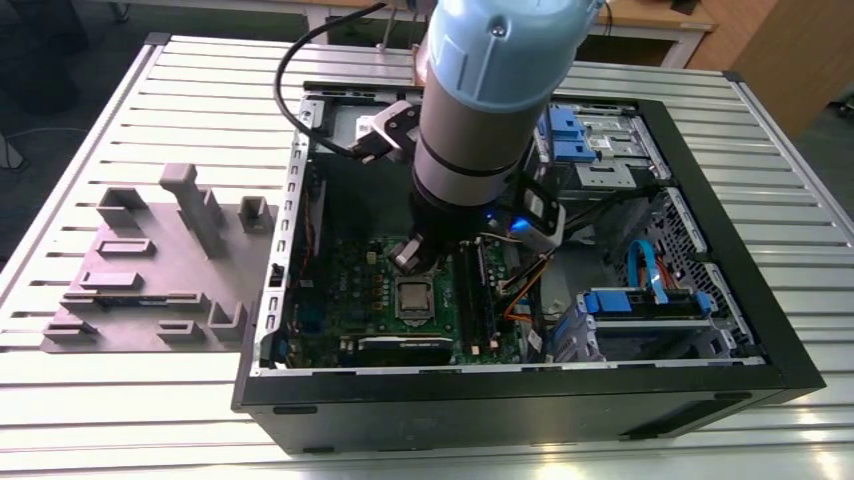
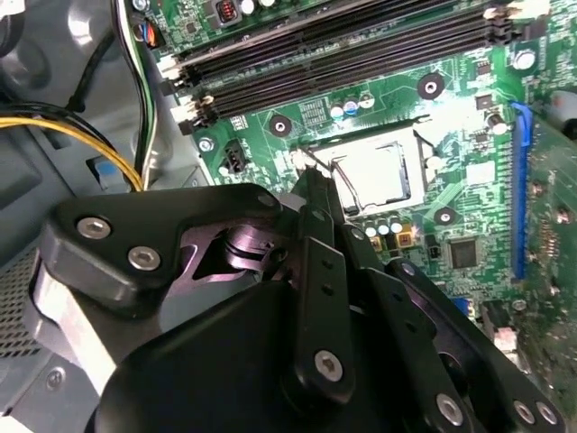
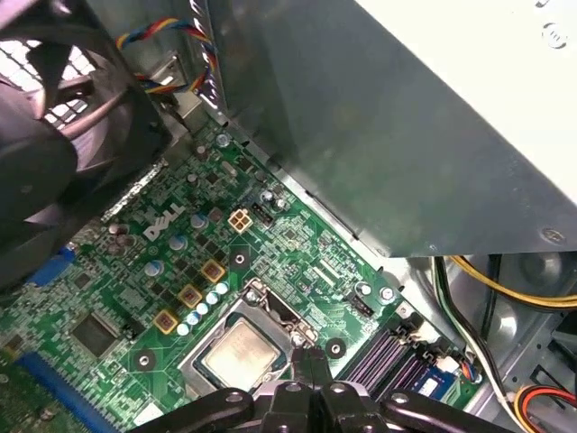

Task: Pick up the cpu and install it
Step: 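Install the first cpu locking lever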

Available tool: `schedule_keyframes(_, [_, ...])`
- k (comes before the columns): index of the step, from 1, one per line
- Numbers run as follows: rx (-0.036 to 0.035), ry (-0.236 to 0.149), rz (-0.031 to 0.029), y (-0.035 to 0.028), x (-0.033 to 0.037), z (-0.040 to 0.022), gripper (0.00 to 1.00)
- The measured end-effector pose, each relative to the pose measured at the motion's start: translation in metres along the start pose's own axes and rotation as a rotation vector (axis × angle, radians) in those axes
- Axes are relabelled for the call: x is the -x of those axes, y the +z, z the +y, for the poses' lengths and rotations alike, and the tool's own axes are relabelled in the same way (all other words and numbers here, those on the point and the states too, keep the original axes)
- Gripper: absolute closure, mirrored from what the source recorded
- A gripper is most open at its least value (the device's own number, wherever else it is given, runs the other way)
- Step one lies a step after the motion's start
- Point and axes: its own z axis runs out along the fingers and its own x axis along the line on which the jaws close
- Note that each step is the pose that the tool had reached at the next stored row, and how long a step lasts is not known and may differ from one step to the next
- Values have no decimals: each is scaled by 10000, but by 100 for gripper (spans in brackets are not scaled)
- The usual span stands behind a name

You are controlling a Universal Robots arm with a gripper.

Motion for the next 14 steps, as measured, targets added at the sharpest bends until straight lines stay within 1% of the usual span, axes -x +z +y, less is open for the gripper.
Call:
schedule_keyframes(6, [-41, 48, 28, 55, -6, -7, 90])
schedule_keyframes(9, [-86, 71, 65, 64, -6, -8, 90])
schedule_keyframes(10, [-92, 72, 71, 64, -7, -8, 90])
schedule_keyframes(14, [-92, 73, 69, 68, -8, -9, 90])
